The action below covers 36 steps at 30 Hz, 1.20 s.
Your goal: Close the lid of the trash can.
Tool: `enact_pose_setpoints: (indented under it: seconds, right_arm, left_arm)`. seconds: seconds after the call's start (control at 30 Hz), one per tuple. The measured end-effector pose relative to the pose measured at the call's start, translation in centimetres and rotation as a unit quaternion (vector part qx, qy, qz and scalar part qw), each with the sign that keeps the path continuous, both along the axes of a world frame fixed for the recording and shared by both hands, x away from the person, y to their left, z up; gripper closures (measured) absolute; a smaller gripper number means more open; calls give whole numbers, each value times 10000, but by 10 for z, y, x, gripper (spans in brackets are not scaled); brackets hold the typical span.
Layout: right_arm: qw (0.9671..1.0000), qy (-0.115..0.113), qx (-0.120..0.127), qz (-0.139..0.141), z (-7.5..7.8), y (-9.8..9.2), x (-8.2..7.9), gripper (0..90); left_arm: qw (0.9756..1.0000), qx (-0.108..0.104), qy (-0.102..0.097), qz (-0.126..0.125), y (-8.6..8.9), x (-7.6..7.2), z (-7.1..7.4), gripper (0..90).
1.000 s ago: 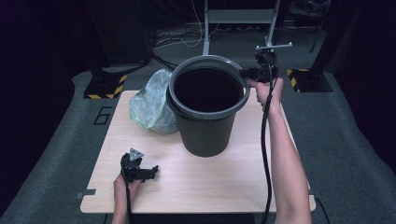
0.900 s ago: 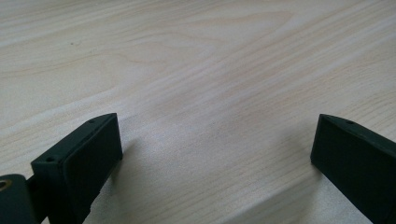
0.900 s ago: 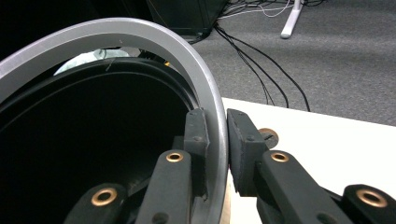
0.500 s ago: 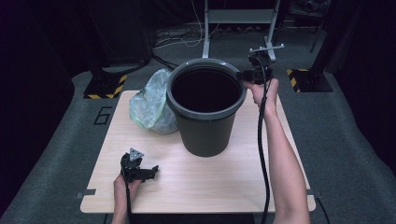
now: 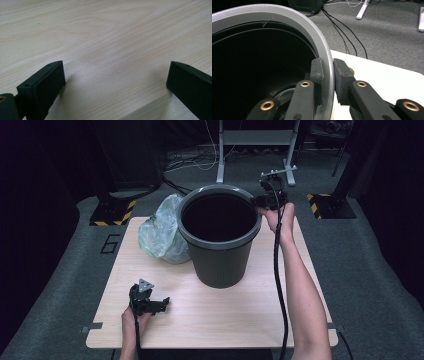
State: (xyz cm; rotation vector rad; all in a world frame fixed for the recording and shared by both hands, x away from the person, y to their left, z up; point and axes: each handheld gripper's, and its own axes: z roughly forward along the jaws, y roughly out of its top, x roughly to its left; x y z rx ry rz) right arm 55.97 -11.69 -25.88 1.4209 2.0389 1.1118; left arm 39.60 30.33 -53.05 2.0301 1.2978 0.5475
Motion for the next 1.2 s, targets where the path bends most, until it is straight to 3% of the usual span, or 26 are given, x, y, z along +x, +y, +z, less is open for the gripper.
enact_pose_setpoints:
  seconds: [0.23, 0.63, 0.87, 1.2]
  right_arm:
    - [9994, -18, -336, -4, 1, 6, -1, 787]
    - [9990, -15, -446, -15, -1, 9, 0, 783]
    - [9990, -11, -448, -9, -2, 9, 1, 781]
    - [9998, -29, -215, -18, -4, 6, 3, 766]
  left_arm:
    - [10000, 3, 0, -8, 0, 0, 0, 18]
    - [10000, -12, -4, 8, 0, 0, 0, 20]
    - [10000, -10, -6, 14, 0, 0, 0, 22]
    - [10000, -10, -11, 14, 0, 0, 0, 23]
